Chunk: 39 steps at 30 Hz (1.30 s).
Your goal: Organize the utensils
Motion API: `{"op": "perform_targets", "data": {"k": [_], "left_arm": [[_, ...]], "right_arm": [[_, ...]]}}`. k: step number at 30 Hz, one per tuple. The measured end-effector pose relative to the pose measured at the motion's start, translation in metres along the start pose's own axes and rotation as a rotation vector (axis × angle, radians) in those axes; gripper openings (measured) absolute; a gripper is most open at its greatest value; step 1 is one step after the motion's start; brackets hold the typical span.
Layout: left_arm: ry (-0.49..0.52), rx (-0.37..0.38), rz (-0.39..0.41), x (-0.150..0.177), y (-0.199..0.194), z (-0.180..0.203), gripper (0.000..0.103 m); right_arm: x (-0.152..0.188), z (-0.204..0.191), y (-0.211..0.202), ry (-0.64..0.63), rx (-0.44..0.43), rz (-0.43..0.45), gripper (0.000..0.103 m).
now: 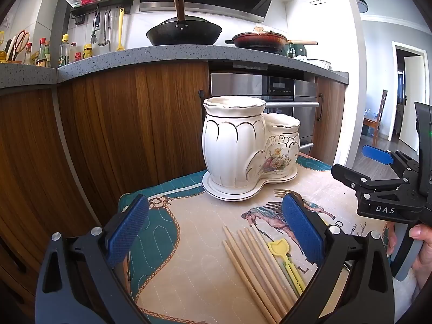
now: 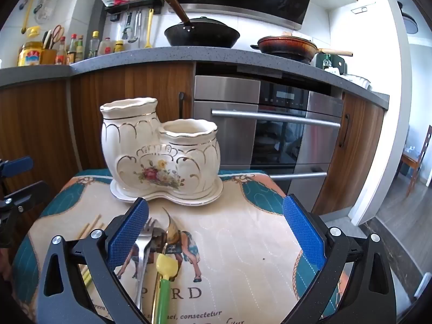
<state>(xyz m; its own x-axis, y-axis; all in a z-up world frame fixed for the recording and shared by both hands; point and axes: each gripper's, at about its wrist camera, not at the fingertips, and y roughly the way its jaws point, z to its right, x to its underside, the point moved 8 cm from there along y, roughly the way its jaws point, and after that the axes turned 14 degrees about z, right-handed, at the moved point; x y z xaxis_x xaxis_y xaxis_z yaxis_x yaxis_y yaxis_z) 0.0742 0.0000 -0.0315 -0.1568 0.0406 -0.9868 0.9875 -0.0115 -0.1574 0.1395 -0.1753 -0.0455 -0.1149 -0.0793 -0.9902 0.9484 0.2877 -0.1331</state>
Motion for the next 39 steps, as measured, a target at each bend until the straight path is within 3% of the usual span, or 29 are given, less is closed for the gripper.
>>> {"op": "perform_targets", "data": {"k": [24,29,33,39], "left_arm": [[-0.003,-0.005,0.011,-0.001,-0.001,-0.001,0.098],[-0.034,-0.029,0.028,-0.004,-0.003,-0.008,0.098],[-0.063,-0.033,-0.006,-0.002,-0.001,-0.013,0.098],[0.035,-0.052,-0.055,-0.004,-0.007,-0.007,0.098]], "right_arm": [[0.001,0.001,0.0,0.004,0.012,-0.005,0.099],[0.004,0.014,0.001,0.071,0.044,-0.022,0.099],[0.005,0.017,0.0,0.109,0.003,-0.032,0.099],[0.0,0.017,-0.005,0.074,-0.006,-0.053,0.099]]}}
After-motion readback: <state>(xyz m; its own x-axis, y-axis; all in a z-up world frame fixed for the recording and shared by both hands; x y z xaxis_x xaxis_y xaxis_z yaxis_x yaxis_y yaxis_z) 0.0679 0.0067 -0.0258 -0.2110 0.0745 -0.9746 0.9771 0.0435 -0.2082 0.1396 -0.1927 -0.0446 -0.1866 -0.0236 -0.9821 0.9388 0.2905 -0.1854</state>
